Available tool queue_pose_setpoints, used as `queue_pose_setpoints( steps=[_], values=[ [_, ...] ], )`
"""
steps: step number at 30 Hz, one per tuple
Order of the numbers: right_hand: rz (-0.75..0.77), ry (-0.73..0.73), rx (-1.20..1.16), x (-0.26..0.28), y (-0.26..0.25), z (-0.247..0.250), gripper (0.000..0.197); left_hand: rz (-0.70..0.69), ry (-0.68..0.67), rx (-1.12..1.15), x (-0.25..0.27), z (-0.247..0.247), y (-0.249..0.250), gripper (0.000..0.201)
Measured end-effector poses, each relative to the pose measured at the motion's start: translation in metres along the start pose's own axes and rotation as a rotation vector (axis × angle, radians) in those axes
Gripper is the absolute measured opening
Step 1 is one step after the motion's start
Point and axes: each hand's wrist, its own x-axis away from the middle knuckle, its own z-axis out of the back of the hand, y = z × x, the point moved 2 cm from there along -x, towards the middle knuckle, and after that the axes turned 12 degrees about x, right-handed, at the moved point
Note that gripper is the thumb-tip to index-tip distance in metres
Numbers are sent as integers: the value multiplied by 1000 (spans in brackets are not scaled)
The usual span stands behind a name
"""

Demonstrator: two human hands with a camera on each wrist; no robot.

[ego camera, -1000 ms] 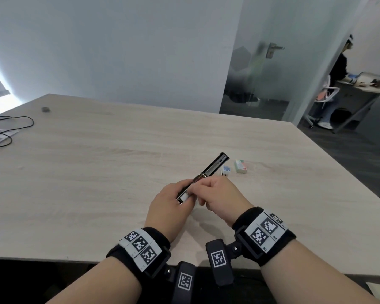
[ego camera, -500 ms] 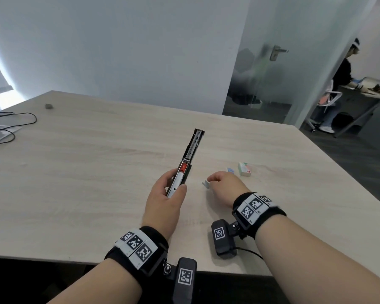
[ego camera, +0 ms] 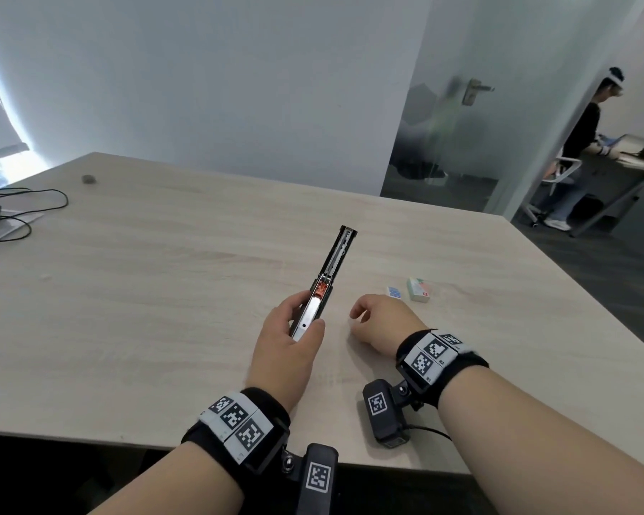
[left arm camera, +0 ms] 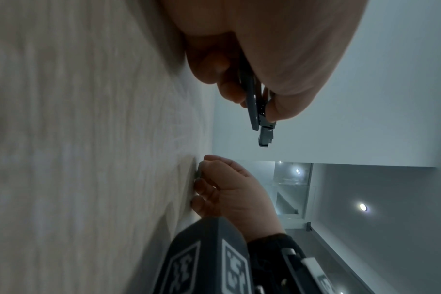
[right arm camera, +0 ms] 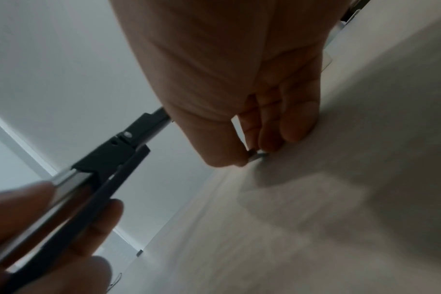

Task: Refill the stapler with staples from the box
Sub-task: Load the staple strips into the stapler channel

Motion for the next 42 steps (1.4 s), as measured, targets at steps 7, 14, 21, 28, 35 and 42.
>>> queue_pose_setpoints(
  steps=[7,14,21,28,35,42],
  values=[
    [-45,40,-156,30,25,3,19,-68,-88,-169,14,0,7,40],
    [-17,31,-107,45,27,2,18,-46,-82,-152,25,-6,9,36],
    [-15,82,-237,56,35,0,11,-60,-83,-148,30,-9,24,39],
    [144,294,-975,88,3,37,16,-117,-144,-223,34,-11,36,40],
    [277,273,-947,98,-15,47,19,-179,-210,-282,36,-19,45,42],
    [237,317,-816,98,-12,41,22,-172,-216,-304,39,-21,44,42]
  ],
)
